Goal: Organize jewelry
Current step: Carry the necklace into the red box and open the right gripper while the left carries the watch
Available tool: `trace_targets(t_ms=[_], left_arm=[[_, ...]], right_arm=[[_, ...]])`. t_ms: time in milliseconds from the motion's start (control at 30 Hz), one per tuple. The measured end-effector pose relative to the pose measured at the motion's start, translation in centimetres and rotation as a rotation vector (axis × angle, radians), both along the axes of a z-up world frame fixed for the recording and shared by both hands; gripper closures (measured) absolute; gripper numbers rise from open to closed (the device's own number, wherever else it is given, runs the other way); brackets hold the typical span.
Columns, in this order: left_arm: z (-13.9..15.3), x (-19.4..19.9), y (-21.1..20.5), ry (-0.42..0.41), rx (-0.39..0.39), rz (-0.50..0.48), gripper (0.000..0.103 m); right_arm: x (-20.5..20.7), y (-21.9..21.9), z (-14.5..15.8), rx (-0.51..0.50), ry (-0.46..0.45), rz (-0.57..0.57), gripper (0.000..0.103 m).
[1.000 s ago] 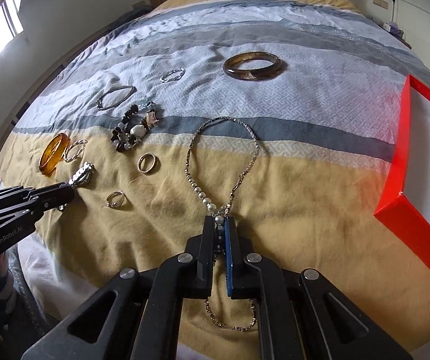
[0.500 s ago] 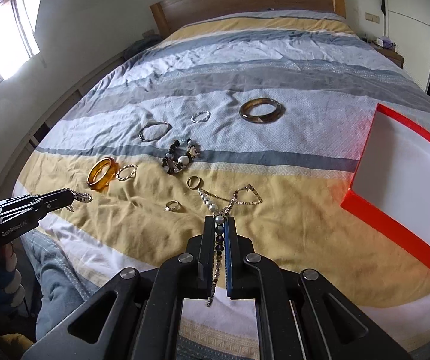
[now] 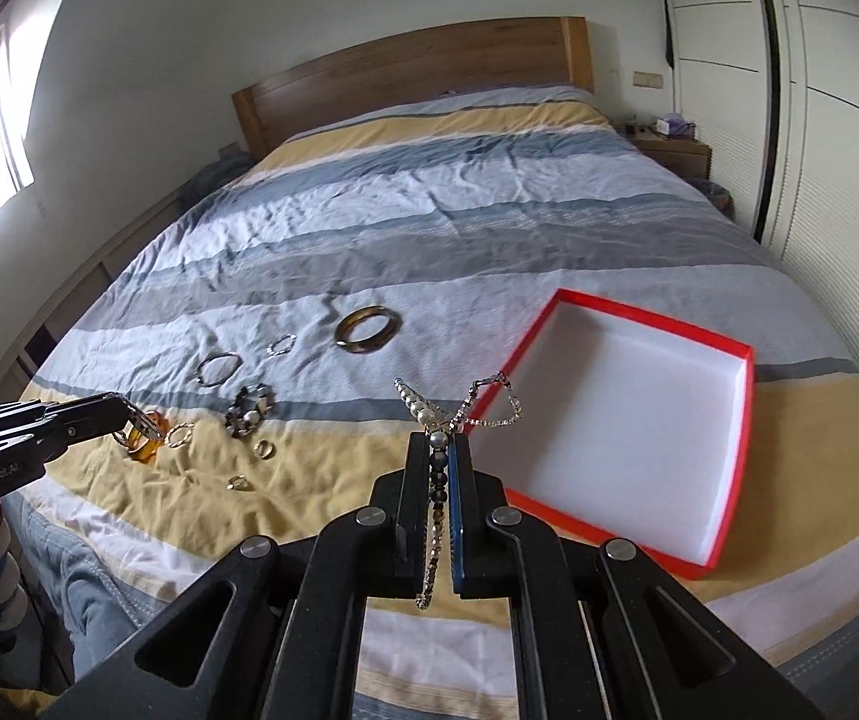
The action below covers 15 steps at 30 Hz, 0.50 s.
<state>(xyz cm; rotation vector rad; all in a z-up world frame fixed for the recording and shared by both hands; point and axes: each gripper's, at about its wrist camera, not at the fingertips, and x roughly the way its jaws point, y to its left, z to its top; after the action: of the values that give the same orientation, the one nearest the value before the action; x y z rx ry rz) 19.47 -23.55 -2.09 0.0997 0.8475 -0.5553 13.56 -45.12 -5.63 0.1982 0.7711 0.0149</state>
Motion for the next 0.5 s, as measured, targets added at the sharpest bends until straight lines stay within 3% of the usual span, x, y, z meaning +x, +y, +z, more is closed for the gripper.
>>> trace_targets(t_ms=[133, 267, 500], left_arm=[[-0.6, 1.9, -6.5, 0.012, -0.025, -0.091, 0.095], [-3.0, 4.2, -12.7, 0.043, -0.031, -0.168, 0.095], [-8.5, 7.9, -18.7, 0.124, -0.014, -0.215, 0.095]], right_arm=[[1.2, -4.4, -0.8, -0.016, 0.01, -0.072, 0.097], [3.3, -8.1, -2.5, -0.018, 0.037, -0.134, 0.097], [7.0, -12.3, -6.0, -0.035, 0.078, -0.173, 0.097]])
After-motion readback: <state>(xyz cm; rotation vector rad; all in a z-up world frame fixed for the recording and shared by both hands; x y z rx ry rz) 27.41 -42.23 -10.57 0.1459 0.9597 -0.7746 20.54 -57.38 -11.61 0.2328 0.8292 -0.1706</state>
